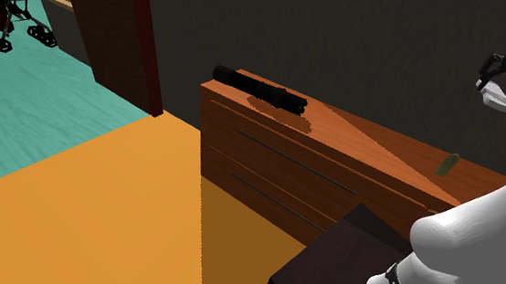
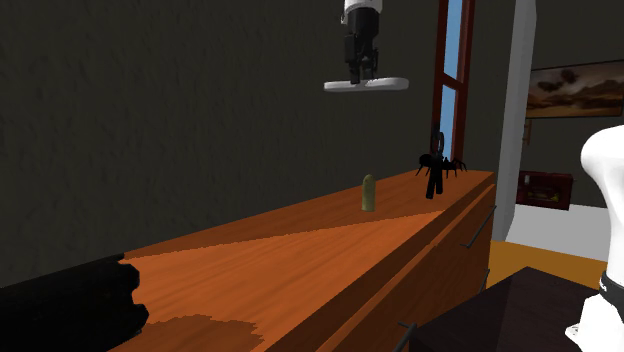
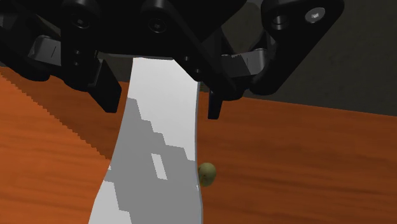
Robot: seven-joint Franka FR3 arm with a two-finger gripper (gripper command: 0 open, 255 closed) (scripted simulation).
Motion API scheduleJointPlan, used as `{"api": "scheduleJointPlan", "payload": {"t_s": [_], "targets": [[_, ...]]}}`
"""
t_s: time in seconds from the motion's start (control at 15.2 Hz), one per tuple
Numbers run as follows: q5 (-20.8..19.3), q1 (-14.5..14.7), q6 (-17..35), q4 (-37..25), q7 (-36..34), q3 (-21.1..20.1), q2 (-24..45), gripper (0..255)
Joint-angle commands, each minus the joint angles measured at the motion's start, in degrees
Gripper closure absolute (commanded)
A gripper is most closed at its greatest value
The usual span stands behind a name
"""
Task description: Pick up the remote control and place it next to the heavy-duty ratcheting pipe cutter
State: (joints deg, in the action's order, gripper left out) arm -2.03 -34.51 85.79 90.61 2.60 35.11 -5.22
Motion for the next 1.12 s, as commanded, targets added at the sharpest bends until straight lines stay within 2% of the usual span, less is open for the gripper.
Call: {"api": "scheduleJointPlan", "payload": {"t_s": [0.0,0.33,0.59,0.86,1.06], "targets": [[0.62,-1.47,-0.21,-1.37,3.63,2.08,1.35,255],[3.84,-5.71,-1.23,-6.41,12.68,7.08,6.67,255],[8.29,-10.8,-2.82,-12.23,20.49,10.58,12.91,255],[14.19,-18.4,-5.6,-20.24,28.12,12.63,20.7,255],[19.2,-25.99,-8.77,-28.37,33.06,12.87,27.35,255]]}}
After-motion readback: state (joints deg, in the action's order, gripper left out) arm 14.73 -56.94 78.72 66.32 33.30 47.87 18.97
